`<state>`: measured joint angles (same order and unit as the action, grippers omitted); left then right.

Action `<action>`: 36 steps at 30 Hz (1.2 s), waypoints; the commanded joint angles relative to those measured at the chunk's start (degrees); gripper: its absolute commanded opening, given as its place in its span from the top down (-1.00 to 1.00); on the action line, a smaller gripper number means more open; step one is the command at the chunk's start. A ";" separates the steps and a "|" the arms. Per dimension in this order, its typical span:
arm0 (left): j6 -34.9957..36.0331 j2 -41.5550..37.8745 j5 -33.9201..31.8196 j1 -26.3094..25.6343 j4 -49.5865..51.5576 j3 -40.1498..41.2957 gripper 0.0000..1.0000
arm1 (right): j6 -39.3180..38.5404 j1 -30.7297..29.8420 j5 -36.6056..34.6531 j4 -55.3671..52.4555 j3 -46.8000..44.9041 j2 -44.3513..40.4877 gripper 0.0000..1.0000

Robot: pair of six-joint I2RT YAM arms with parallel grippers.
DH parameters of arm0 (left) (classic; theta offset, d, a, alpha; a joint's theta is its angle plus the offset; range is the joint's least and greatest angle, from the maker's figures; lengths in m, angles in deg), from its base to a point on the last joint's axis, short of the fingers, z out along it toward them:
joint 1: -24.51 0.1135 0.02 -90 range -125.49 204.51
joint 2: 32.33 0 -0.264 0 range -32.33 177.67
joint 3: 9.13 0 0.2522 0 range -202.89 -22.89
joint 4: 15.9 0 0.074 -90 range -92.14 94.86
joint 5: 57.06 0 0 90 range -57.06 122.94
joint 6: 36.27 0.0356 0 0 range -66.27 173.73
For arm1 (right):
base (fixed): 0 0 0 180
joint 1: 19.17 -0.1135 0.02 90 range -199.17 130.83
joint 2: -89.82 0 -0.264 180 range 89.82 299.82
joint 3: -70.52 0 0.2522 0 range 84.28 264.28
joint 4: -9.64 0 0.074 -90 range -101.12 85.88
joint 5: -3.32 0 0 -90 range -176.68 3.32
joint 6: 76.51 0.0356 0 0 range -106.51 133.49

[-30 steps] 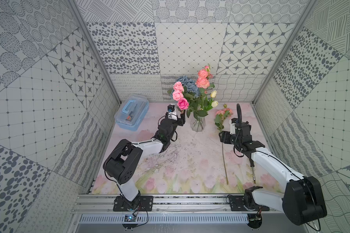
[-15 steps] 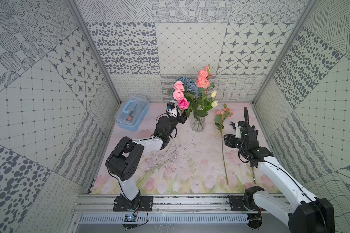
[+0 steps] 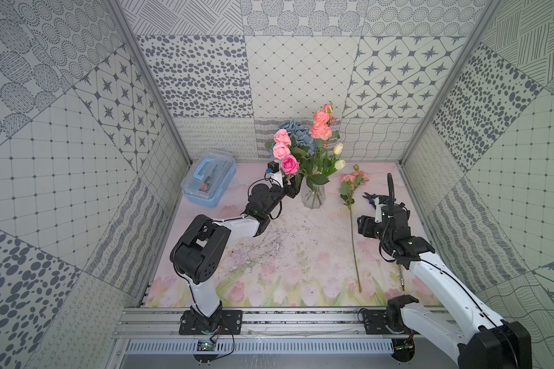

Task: Pick out pink flowers from the vase
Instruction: Pick up the flower from the vase.

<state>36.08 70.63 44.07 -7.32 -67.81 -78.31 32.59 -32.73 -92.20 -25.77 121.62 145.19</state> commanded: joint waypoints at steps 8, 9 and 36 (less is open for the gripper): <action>-2.38 3.58 4.43 -1.30 -0.11 -8.76 -0.10 | -0.11 -0.41 -1.38 1.27 -1.66 -3.24 -0.43; -2.46 3.85 4.29 -1.38 0.19 -9.15 -0.08 | -0.10 -0.41 -1.36 1.12 -1.58 -3.29 -0.43; 3.94 -4.35 0.84 -1.38 12.09 -11.70 0.83 | -0.15 -0.41 -1.26 2.13 -2.71 -5.55 -0.44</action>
<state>36.32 69.38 45.49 -8.63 -59.24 -88.32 32.61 -32.73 -92.96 -25.75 119.63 141.37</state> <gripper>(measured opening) 0.085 0.721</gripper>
